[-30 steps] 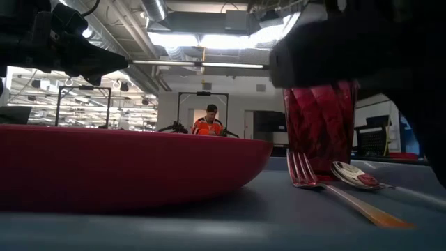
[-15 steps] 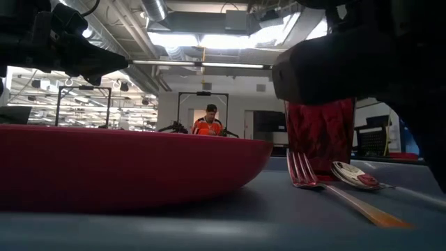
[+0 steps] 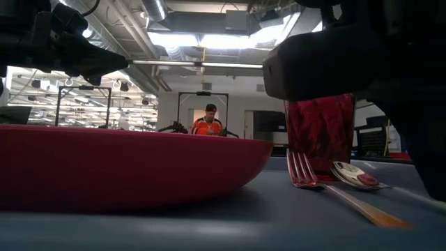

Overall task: Pick and place plate/cup/fork/spoon on tray
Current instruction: Put the white orange spoon on the right side of the white orange fork, then adjust the red cup

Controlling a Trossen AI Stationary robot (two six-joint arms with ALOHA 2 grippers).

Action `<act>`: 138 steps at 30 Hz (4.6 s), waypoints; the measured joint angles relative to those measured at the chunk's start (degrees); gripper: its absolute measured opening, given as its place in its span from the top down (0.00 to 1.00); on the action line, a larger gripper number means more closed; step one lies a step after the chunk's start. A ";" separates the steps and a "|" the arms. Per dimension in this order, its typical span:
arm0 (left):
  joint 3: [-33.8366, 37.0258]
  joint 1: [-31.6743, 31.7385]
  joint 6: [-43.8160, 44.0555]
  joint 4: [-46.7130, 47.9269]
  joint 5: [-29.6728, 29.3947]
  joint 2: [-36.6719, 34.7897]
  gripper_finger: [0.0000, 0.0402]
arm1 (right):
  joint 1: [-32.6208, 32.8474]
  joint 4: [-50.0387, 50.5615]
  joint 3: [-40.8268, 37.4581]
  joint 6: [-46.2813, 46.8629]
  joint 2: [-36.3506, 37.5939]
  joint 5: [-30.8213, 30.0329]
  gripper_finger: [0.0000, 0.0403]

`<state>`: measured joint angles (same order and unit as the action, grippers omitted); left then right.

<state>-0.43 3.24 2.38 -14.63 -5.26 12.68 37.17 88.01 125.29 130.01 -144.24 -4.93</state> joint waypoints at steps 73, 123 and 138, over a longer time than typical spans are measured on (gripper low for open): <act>0.01 0.00 0.00 0.00 0.02 0.01 0.82 | -2.46 2.04 9.66 -45.61 13.45 -51.62 0.89; 0.01 0.01 -0.01 0.00 0.00 0.01 0.82 | 0.20 -0.21 9.64 -52.13 15.08 -47.32 0.90; 0.01 0.01 0.00 0.00 0.01 0.00 0.82 | 0.39 1.96 8.09 -47.83 13.81 -47.21 0.94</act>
<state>-0.42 3.25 2.39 -14.63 -5.24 12.68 37.56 89.98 133.39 82.18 -130.43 -52.14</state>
